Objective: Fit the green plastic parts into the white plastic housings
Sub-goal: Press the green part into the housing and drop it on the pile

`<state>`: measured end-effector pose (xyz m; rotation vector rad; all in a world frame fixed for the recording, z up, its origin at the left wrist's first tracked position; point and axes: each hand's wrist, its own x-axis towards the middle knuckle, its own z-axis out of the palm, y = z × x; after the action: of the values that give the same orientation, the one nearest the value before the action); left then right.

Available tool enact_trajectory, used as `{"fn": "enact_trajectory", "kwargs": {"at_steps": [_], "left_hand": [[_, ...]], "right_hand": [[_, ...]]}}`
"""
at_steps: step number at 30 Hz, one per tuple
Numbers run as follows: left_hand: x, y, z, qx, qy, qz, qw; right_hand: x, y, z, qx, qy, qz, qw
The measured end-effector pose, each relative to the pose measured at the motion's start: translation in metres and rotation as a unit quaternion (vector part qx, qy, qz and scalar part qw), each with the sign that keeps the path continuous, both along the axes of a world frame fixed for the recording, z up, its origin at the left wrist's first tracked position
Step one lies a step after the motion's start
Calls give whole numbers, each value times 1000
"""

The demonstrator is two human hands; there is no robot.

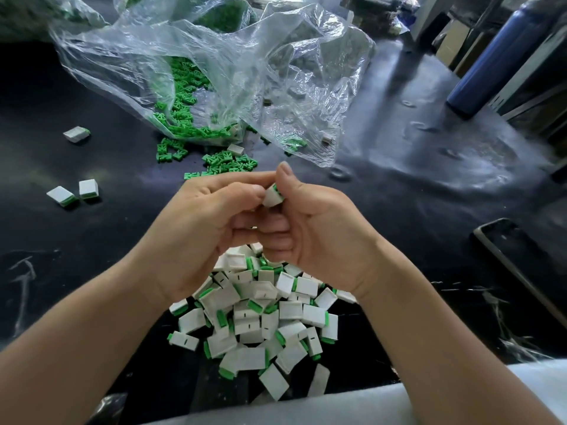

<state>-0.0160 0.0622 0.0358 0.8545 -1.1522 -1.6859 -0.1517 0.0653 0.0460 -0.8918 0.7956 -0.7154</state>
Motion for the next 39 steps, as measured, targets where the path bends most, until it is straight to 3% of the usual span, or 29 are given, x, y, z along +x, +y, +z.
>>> {"fn": "enact_trajectory", "kwargs": {"at_steps": [20,28,39], "left_hand": [[-2,4,3,-33,-37,52,997],[-9,8,-2,-36,-31,119,992],[-12,10,-2,-20,-8,126,992]], "right_hand": [[0,-1,0,-3,14,43,999],[9,5,0,-55,50,-7,997],[14,9,-3,-79,32,-38,996]]}}
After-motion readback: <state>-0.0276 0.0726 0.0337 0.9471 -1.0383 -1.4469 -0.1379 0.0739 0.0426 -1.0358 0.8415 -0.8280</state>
